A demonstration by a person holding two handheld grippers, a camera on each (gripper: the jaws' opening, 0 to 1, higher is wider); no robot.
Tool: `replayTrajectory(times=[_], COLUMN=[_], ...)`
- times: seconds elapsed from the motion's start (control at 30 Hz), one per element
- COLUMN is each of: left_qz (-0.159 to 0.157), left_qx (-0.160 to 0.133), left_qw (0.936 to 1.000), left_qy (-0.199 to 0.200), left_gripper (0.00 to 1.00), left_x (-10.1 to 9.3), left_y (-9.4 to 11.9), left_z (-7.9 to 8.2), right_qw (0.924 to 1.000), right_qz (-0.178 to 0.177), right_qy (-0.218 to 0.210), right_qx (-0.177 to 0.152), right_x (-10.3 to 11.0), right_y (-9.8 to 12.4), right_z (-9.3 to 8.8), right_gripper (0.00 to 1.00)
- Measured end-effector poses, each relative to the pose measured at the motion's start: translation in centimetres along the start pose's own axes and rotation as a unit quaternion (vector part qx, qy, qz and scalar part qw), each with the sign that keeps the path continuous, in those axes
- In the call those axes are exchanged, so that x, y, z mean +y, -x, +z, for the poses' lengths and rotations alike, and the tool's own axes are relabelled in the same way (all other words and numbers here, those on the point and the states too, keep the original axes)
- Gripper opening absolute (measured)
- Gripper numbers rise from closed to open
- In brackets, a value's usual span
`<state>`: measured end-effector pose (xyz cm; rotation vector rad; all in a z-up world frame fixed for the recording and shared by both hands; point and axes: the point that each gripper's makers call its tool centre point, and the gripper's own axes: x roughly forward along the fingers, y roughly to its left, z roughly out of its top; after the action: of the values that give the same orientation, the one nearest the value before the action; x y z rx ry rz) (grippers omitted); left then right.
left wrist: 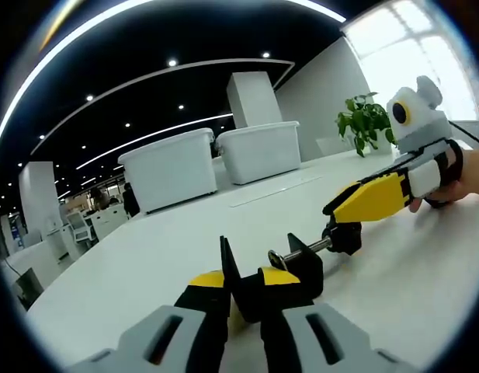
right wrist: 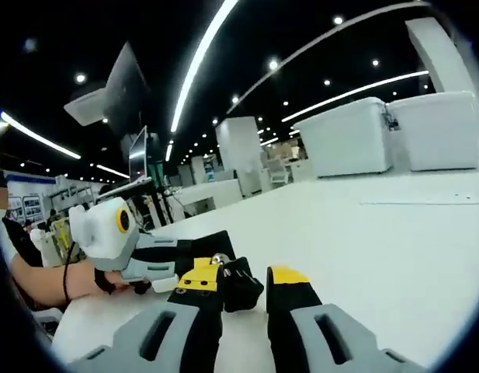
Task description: Clamp the fixed fixture on the desktop, loosen the retaining clip, secure it to the edge of the desk, and tighten the retaining clip.
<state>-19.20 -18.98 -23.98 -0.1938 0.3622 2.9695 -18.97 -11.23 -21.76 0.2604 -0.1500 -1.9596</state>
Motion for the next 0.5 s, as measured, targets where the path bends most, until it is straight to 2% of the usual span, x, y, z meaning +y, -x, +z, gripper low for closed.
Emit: replayTrajectory(times=[0.2,0.43,0.5], left_qz=[-0.001,-0.001,-0.001], left_qx=[0.000,-0.001,0.000], left_qw=[1.0000,1.0000,1.0000], left_qy=[-0.001,-0.001,-0.001], left_gripper=[0.14,0.14,0.14], left_x=[-0.05,-0.11,-0.12], left_y=[-0.01,0.01,0.01], left_z=[0.03,0.03,0.02], right_qw=[0.9998,0.9990,0.9985], right_qz=[0.012,0.016,0.016], right_qy=[0.016,0.042,0.052], right_qx=[-0.003,-0.007,-0.004], right_x=[0.67,0.52,0.46], right_y=[0.14,0.05,-0.04], right_z=[-0.08,0.04,-0.04], right_gripper=[0.13,0.14,0.18])
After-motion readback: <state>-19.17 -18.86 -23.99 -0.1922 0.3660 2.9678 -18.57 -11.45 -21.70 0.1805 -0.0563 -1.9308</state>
